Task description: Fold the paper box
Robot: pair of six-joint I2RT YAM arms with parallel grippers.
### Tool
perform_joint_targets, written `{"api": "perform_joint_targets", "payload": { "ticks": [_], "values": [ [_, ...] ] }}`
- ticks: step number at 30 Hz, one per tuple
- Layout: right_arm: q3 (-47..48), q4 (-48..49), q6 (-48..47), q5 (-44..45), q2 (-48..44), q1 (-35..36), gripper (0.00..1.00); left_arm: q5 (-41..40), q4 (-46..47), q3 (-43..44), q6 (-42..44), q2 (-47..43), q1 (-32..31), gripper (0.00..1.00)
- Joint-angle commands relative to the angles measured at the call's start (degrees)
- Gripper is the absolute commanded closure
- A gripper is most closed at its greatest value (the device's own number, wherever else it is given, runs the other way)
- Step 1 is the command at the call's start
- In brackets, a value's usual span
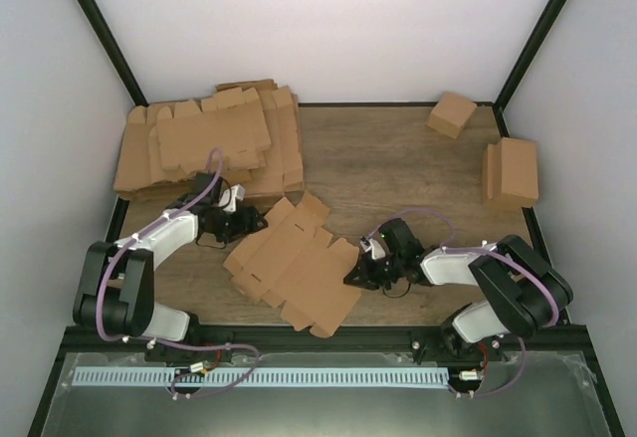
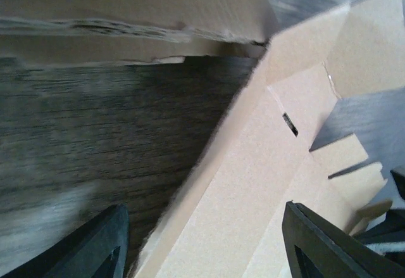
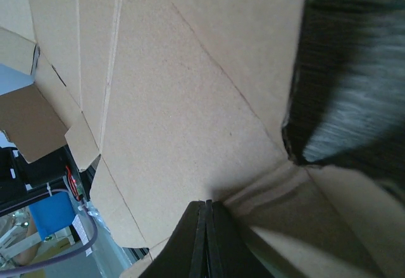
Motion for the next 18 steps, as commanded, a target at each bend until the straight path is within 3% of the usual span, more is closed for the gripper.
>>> {"api": "perform_joint_targets", "payload": {
  "ticks": [1,9,15,18],
  "values": [
    [0.03,-0.01,-0.26,2.70,1.74,0.27,0.99,1.42,1.90,0.19,2.31,1.17,-2.52,0.35],
    [1.05,-2.50,-0.37,5.28,0.73,0.29,0.99,-9.86,-4.97,6.28,5.00,-0.34,-14.08,0.61],
    [1.10,-2.92,0.21,6.37,-0.41,0.29,0.99,-24.71,-12.76,13.74,7.47,-0.74,-23.12,0.96],
    [1.06,-2.46,0.90,6.63,-0.96,0.28,0.99,-36.30,-17.29,18.98,7.71,-1.20,-29.63,0.96]
  ]
}}
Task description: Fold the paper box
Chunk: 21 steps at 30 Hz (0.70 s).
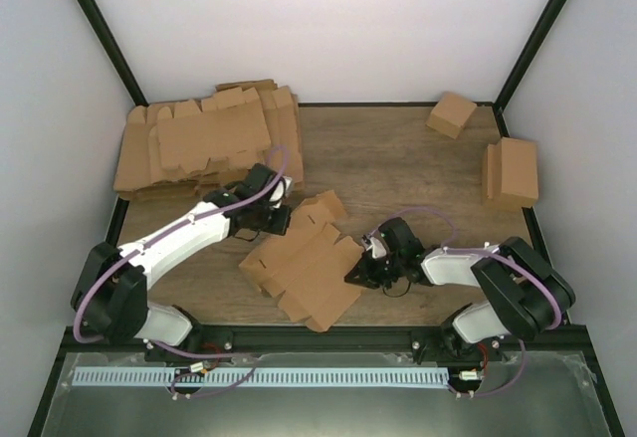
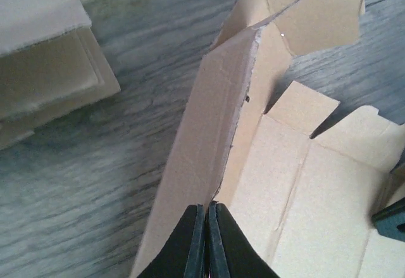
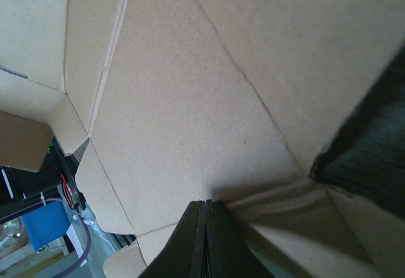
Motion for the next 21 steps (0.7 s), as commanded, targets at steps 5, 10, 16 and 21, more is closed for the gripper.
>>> {"api": "perform_joint_targets", "payload": {
  "ticks": [5,10,16,21],
  "values": [
    [1.00,-0.92,1.81,5.62,-1.76,0.24,0.99,-26.66,-10.27,10.79,2.43,-1.38,-15.49,0.96],
    [2.20,-0.97,1.90,6.64,-5.82,-0.93,0.99,-37.53,-12.77,13.93,4.50,1.37,-22.83,0.96],
    [1.19,1.01,1.35,2.91,-10.39,-8.44,0.99,-43.10,-12.64,14.50,5.77,2.98,-26.80,0.96],
    [2.29,1.23,-0.75,-1.01,-7.44,-12.44,0.99,-47.15,-12.70,15.25,7.09,3.41,-29.12,0.96]
  ]
}}
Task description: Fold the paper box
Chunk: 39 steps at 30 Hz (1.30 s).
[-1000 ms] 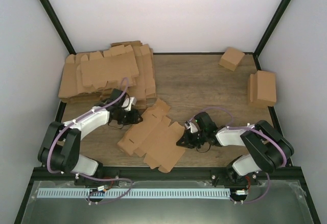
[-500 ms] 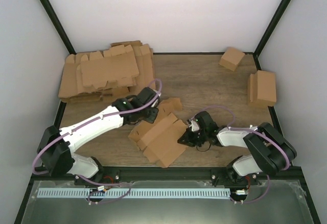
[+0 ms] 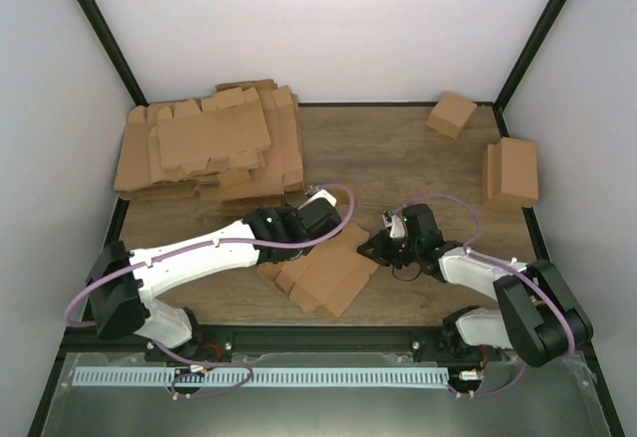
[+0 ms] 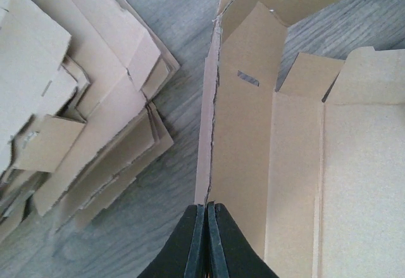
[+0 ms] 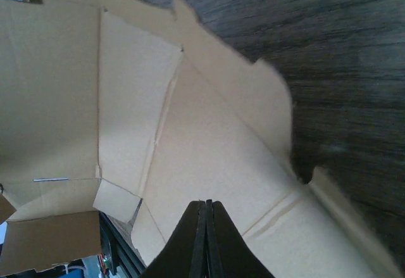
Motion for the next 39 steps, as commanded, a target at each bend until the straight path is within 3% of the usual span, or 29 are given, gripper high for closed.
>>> {"api": "perform_joint_targets", "payload": {
  "ticks": [1,21,33,39],
  "values": [
    [2.09,1.23,-1.82,-4.45,2.77,-2.64,0.99,-6.53,-0.39,1.97,2.06,0.43,-1.84,0.96],
    [12.10,0.48,-3.16,-3.07,14.45,-6.63,0.99,-11.34,1.39,0.18,4.96,4.39,-5.05,0.96],
    [9.54,4.12,-4.24,-0.07,23.64,-7.48,0.99,-18.27,2.36,0.40,4.74,7.39,-8.73,0.96],
    [8.72,4.81,-5.26,-0.19,24.06,-7.60,0.99,-19.19,3.05,0.27,5.30,6.81,-9.15,0.96]
  ]
}}
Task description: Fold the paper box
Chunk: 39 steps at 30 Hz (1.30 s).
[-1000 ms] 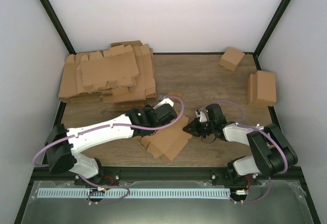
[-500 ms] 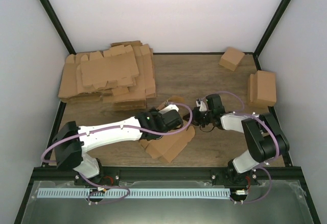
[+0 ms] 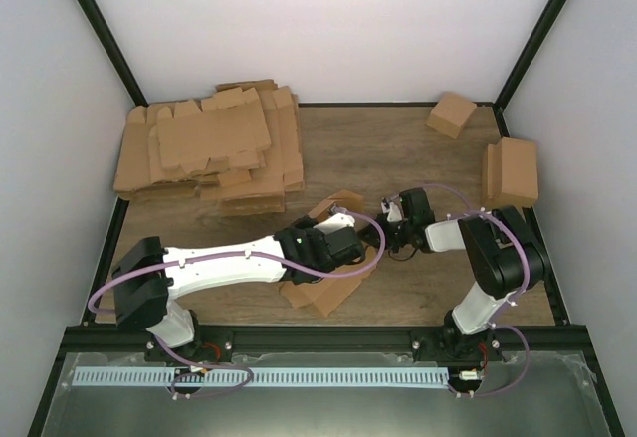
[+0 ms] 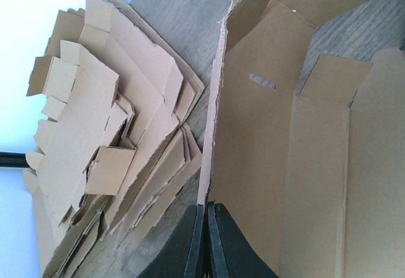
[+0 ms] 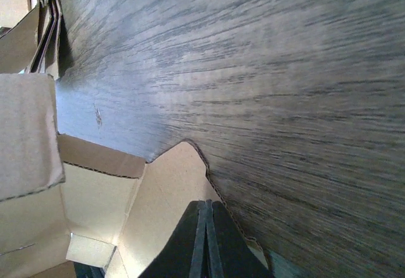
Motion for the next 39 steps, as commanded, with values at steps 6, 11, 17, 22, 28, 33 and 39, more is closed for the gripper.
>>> {"api": "perform_joint_targets", "payload": {
  "ticks": [6,11,17,22,28,33,39],
  "values": [
    [-4.50,2.33,-5.62,1.62,-5.35,-0.97,0.99,-3.64,2.79,-0.99,0.40,0.42,-0.47,0.96],
    [-5.46,0.84,-12.73,7.90,-13.05,-0.91,0.98,-4.18,3.82,-1.50,0.13,1.30,-0.47,0.96],
    [-10.74,13.35,-18.26,9.90,-21.27,-0.93,0.69,-4.04,4.82,-1.42,1.10,2.05,-0.47,0.96],
    [-11.59,21.72,-21.62,12.19,-23.24,-0.12,0.57,-3.91,4.93,-1.43,1.81,2.45,-0.47,0.96],
    [-11.39,30.51,-25.70,18.75,-18.90,3.35,0.40,-4.05,5.78,-1.32,2.96,2.90,-0.47,0.96],
    [-8.11,31.30,-27.10,19.69,-12.89,4.21,0.41,-3.85,6.17,-1.53,3.35,2.88,-0.47,0.96],
    [-5.52,30.65,-28.62,20.34,-10.17,6.28,0.63,-3.94,6.37,-2.07,4.02,2.98,-0.47,0.96]
  ]
}}
